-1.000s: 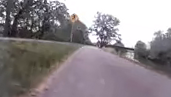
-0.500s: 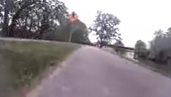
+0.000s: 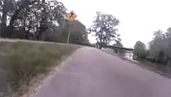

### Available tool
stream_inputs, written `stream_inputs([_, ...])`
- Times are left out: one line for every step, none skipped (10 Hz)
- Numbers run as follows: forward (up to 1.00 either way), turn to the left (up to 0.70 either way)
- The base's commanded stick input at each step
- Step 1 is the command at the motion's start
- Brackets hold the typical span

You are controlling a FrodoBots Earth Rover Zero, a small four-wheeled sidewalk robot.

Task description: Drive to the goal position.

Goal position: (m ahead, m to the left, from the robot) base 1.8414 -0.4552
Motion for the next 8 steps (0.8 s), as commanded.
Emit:
stream_inputs([1.0, 0.0])
stream_inputs([1.0, 0.0])
stream_inputs([1.0, 0.0])
stream_inputs([1.0, 0.0])
stream_inputs([1.0, 0.0])
stream_inputs([1.0, 0.0])
stream_inputs([1.0, 0.0])
stream_inputs([1.0, 0.0])
